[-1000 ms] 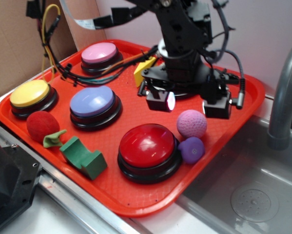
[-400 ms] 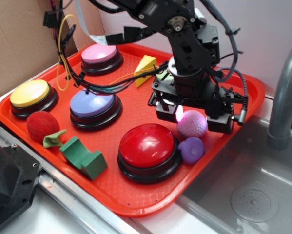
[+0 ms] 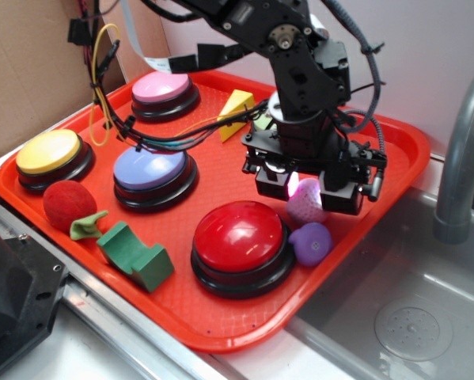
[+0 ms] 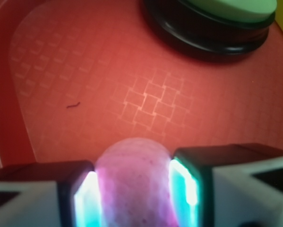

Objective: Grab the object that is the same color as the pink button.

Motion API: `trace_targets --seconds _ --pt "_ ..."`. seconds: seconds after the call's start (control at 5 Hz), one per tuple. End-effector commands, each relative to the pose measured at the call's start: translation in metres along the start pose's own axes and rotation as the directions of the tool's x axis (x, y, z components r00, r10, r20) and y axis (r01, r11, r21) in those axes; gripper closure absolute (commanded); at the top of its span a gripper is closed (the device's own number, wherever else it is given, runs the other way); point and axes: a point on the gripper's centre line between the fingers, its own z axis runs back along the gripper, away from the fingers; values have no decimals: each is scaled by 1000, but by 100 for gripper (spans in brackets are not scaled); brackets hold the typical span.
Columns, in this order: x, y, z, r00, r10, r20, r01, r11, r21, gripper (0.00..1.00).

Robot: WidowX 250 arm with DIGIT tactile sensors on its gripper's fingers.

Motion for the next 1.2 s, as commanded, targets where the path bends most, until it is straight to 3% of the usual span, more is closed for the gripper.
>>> trace_targets --seconds 0.0,0.2,0.4,0.6,1.0 --pt "37 23 68 997 -61 50 63 996 -56 100" --pt "54 39 97 992 -102 71 105 994 -40 100" --pt "78 68 135 987 -155 46 155 988 6 100" --pt "95 95 157 994 -88 66 87 996 26 100" --pt "117 136 162 998 54 19 -54 998 7 100"
